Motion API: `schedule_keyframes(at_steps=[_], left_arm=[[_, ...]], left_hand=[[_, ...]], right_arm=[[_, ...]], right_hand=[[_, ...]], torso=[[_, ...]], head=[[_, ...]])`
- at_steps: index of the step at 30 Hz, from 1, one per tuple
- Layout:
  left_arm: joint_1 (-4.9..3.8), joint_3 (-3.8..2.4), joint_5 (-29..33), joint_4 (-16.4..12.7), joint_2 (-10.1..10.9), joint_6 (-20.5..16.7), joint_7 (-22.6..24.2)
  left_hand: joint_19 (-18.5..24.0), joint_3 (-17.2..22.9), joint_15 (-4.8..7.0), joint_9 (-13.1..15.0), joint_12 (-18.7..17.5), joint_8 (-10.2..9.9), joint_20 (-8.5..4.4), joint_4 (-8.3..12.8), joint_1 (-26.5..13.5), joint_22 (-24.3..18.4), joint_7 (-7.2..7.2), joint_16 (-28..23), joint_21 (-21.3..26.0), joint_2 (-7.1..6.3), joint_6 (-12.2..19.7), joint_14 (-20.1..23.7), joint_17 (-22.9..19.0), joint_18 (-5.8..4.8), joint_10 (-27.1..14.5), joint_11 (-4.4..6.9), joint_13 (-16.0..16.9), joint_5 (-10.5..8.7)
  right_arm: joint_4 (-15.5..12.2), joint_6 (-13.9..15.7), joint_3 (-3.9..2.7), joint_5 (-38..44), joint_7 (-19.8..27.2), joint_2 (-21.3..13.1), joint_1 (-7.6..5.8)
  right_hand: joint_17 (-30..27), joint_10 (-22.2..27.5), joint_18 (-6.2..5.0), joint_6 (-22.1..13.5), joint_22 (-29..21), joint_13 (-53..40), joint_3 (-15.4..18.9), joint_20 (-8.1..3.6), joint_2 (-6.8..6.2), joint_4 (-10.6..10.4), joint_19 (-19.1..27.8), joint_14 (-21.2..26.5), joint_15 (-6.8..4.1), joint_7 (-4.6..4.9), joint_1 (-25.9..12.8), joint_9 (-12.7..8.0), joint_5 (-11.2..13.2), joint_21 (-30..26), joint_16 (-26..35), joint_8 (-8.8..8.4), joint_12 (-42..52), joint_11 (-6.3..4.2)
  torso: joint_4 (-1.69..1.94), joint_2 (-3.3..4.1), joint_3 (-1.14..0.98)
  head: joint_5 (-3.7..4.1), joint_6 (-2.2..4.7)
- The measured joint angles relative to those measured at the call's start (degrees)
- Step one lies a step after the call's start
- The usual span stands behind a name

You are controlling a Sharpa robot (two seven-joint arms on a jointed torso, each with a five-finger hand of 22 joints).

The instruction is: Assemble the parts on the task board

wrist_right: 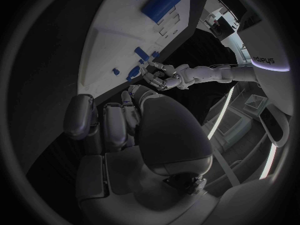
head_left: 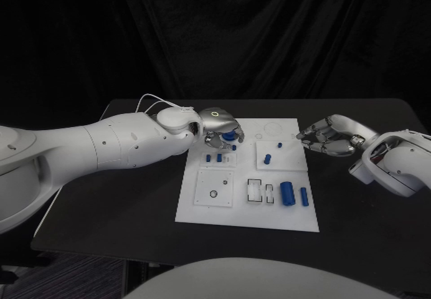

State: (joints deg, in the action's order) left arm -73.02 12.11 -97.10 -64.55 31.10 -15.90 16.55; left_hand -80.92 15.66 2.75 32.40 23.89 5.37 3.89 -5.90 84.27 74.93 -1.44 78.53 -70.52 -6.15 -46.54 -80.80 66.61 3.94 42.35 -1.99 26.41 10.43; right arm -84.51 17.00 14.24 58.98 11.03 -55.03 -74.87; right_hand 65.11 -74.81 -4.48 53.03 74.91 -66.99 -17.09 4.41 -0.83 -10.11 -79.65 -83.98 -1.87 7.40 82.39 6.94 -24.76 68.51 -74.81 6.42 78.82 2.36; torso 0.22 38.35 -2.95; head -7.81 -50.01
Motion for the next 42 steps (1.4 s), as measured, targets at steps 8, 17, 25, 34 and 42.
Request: schedule_keyframes(at_steps=[8,17,25,34,42], left_arm=[[0.21,0.0,-0.1,0.9,-0.7,0.5,-0.2],[0.47,-0.01,-0.1,2.1,-1.5,0.9,-0.4],[0.72,-0.01,-0.2,3.1,-2.0,1.2,-0.5],[0.96,-0.01,-0.2,3.4,-2.3,1.4,-0.6],[1.4,-0.01,-0.2,3.6,-2.4,1.6,-0.6]], left_hand=[[0.0,0.4,0.0,-0.3,0.0,0.0,0.0,0.4,0.0,0.0,0.31,0.0,0.3,0.0,-0.5,0.0,0.0,0.0,0.6,0.0,-0.3,0.88],[0.0,0.9,0.0,-0.6,-0.2,0.0,0.0,0.5,0.0,0.0,0.31,0.0,0.5,0.0,-0.5,0.0,0.0,0.0,0.7,-0.14,-0.4,1.13],[0.0,1.1,0.0,-0.7,-0.2,0.0,0.0,0.8,0.2,0.0,0.72,0.0,0.8,0.23,-0.9,0.0,-0.3,0.0,1.1,-0.13,-0.4,1.34],[0.0,1.5,0.0,-0.8,-0.2,0.0,0.0,0.8,0.2,0.0,0.74,0.0,1.0,0.23,-0.9,0.0,-0.5,0.0,1.7,-0.08,-0.2,1.34],[0.2,1.5,0.0,-0.9,0.5,0.0,-0.22,0.8,0.2,0.0,0.78,0.0,1.3,0.23,-1.8,0.0,-0.6,0.01,2.5,0.01,0.4,1.34]], right_arm=[[0.0,0.0,-0.01,0.0,0.0,0.1,0.0],[0.0,-0.1,-0.01,0.0,0.0,0.1,0.0],[0.1,-0.1,0.0,-0.1,0.0,0.2,0.0],[0.1,-0.1,0.0,-0.2,0.0,0.2,0.01],[0.2,-0.1,0.0,-0.3,0.0,0.2,0.01]], right_hand=[[-0.1,0.0,0.0,0.0,0.0,0.2,0.0,0.0,0.0,0.0,0.0,0.0,0.0,0.0,0.0,0.0,-0.1,0.0,0.0,0.0,0.0,0.0],[-0.1,0.0,0.01,0.0,0.0,0.2,0.0,0.0,0.0,0.0,0.0,0.0,0.0,0.0,0.0,0.0,-0.1,0.0,0.0,0.0,0.0,0.0],[-0.3,0.0,0.0,0.0,0.0,0.4,-0.2,0.0,0.0,0.2,0.0,0.0,0.0,0.0,0.0,-0.1,-0.1,0.0,0.0,0.0,0.0,0.0],[-0.3,0.0,0.01,0.0,0.0,0.4,-0.2,0.0,0.0,0.2,0.0,0.0,0.0,0.0,0.0,0.0,-0.1,0.0,0.0,0.0,0.0,0.01],[-0.3,0.0,0.0,0.0,0.0,0.3,-0.2,0.0,0.0,0.2,0.0,0.0,0.0,0.0,0.0,0.0,-0.1,0.0,0.0,0.0,0.0,0.01]], torso=[[-0.01,-0.03,0.04],[-0.06,-0.04,0.09],[-0.07,-0.04,0.06],[-0.08,0.0,0.02],[-0.07,-0.04,0.01]], head=[[0.14,0.0],[0.1,0.0],[0.16,0.0],[0.16,0.0],[0.29,0.0]])
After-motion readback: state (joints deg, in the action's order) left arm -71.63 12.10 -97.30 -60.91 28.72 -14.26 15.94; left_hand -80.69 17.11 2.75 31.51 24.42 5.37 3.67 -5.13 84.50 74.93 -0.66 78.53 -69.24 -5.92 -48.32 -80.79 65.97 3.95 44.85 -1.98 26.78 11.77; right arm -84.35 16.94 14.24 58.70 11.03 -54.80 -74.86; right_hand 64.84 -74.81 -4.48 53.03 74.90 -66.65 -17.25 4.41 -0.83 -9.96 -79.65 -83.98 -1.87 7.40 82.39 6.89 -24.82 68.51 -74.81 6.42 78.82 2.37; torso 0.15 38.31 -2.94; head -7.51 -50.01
